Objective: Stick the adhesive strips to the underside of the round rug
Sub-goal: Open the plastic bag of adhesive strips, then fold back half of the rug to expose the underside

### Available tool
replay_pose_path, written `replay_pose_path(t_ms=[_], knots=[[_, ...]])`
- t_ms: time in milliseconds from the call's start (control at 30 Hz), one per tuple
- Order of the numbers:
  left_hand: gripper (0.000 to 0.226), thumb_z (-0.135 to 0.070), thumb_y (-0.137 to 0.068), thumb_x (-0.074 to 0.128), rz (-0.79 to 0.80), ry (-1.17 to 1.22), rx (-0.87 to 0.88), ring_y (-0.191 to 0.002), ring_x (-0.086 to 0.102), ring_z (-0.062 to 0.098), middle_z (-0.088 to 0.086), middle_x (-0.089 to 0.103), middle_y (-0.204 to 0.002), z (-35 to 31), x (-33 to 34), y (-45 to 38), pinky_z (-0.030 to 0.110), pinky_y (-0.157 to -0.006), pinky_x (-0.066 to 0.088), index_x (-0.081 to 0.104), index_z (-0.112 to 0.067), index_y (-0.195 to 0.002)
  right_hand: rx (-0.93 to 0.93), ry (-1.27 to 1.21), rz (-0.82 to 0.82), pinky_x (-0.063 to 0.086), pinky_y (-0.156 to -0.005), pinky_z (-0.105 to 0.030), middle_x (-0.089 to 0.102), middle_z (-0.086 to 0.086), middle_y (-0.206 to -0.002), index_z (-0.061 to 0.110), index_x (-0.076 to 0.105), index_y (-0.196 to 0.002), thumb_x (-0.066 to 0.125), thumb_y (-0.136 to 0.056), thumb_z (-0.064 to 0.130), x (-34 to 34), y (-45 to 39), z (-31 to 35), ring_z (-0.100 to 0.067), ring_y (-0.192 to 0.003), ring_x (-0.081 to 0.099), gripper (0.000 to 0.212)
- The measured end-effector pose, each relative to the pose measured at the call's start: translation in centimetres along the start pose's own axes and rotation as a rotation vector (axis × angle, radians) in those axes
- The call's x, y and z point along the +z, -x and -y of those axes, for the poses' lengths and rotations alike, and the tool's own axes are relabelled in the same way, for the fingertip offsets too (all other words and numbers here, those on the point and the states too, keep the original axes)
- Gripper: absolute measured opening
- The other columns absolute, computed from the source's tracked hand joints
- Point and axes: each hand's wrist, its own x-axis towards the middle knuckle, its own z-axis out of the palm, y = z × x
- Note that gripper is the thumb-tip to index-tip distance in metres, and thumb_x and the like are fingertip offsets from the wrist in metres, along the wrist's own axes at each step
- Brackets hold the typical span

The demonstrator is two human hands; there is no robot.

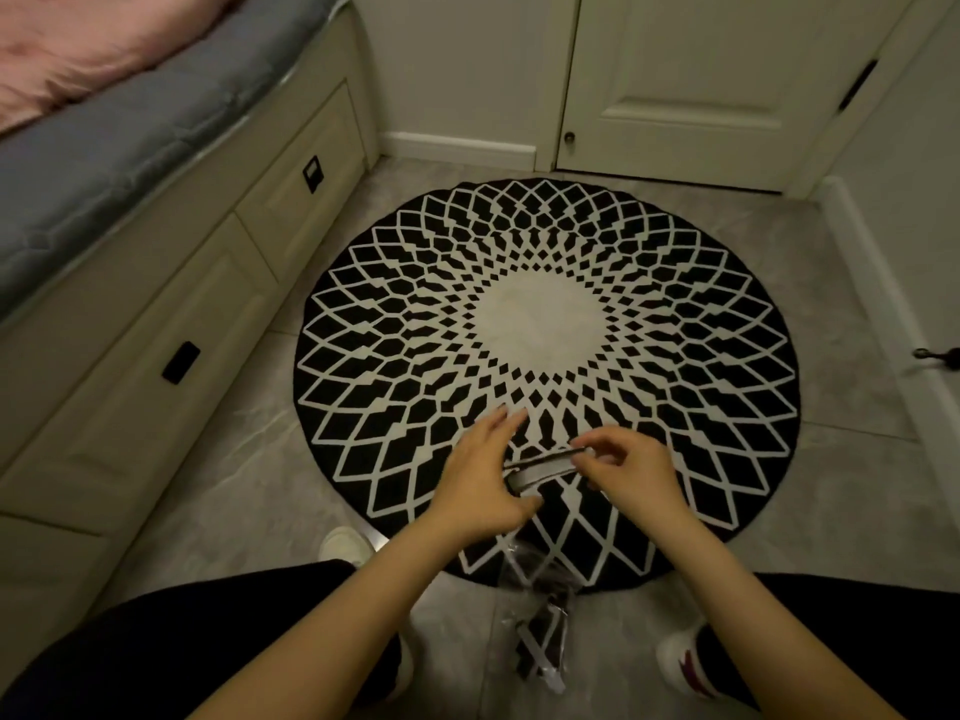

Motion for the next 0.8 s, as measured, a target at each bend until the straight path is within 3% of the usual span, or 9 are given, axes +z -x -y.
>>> replay_pose_path(t_ms=[67, 167, 267, 367, 500, 633, 800], knots=[[0.096, -0.042, -0.068, 0.077, 0.037, -0.164, 0.128, -0.135, 0.032, 0.011, -0.009, 0.036, -0.147, -1.1, 0.1, 0.5, 0.039, -0.112, 0.032, 0.023, -0.032, -0.147, -0.09, 0.052, 0.089, 0.052, -0.073, -0.017, 0.067, 0.012, -0.084, 0.037, 0.065, -0.082, 0.07, -0.081, 0.014, 0.7, 0.4, 0.8, -0.003, -0.078, 0.063, 0.024], [0.061, -0.037, -0.075, 0.074, 0.035, -0.068, 0.103, -0.104, 0.059, 0.006, -0.011, 0.061, -0.114, -0.9, 1.1, 1.1, 0.034, -0.09, 0.052, 0.044, -0.032, -0.128, -0.189, 0.041, 0.182, 0.048, -0.07, -0.011, 0.069, 0.017, -0.084, 0.036, 0.069, -0.084, 0.073, -0.079, 0.013, 1.3, 1.1, 1.8, 0.006, -0.079, 0.061, 0.024], [0.026, -0.031, -0.088, 0.062, 0.021, 0.16, -0.025, -0.083, 0.063, 0.006, -0.005, 0.066, -0.095, -0.3, 1.8, 1.5, 0.032, -0.079, 0.055, 0.057, -0.023, -0.112, -0.214, -0.008, 0.215, 0.048, -0.072, -0.008, 0.071, 0.014, -0.083, 0.037, 0.068, -0.093, 0.075, -0.077, 0.014, 1.2, 1.7, 2.3, 0.006, -0.081, 0.063, 0.029], [0.012, -0.032, -0.093, 0.056, 0.059, 0.264, -0.106, -0.064, 0.055, 0.003, -0.005, 0.06, -0.077, -0.1, 2.9, 2.2, 0.021, -0.061, 0.048, 0.059, -0.02, -0.096, -0.142, -0.074, 0.279, 0.047, -0.081, -0.014, 0.073, 0.011, -0.083, 0.038, 0.058, -0.11, 0.074, -0.078, 0.017, 1.0, 1.8, 2.0, 0.005, -0.084, 0.065, 0.041], [0.008, -0.026, -0.086, 0.065, 0.027, 0.409, -0.344, -0.064, 0.057, 0.003, -0.005, 0.061, -0.076, 1.9, 4.0, 1.4, 0.015, -0.057, 0.044, 0.059, -0.021, -0.085, 0.002, -0.187, 0.171, 0.053, -0.07, -0.02, 0.071, 0.006, -0.09, 0.028, 0.063, -0.102, 0.063, -0.087, 0.022, 0.8, 0.6, 0.2, -0.007, -0.083, 0.067, 0.016], [0.021, -0.023, -0.088, 0.063, -0.05, 0.667, -0.696, -0.079, 0.062, 0.021, 0.011, 0.064, -0.093, 5.5, 5.3, -0.3, 0.031, -0.068, 0.052, 0.06, -0.011, -0.104, 0.227, -0.289, 0.011, 0.052, -0.065, -0.023, 0.069, 0.002, -0.093, 0.02, 0.063, -0.101, 0.057, -0.092, 0.023, 0.7, -1.6, -3.6, -0.015, -0.084, 0.066, 0.012], [0.009, -0.018, -0.093, 0.053, -0.222, 0.815, -1.016, -0.062, 0.051, 0.02, 0.008, 0.054, -0.073, 9.4, 7.6, -2.1, 0.031, -0.059, 0.044, 0.055, -0.011, -0.088, 0.499, -0.249, -0.061, 0.052, -0.072, -0.029, 0.065, -0.002, -0.095, 0.017, 0.06, -0.1, 0.052, -0.094, 0.021, 2.4, -4.2, -10.7, -0.017, -0.085, 0.063, 0.01]])
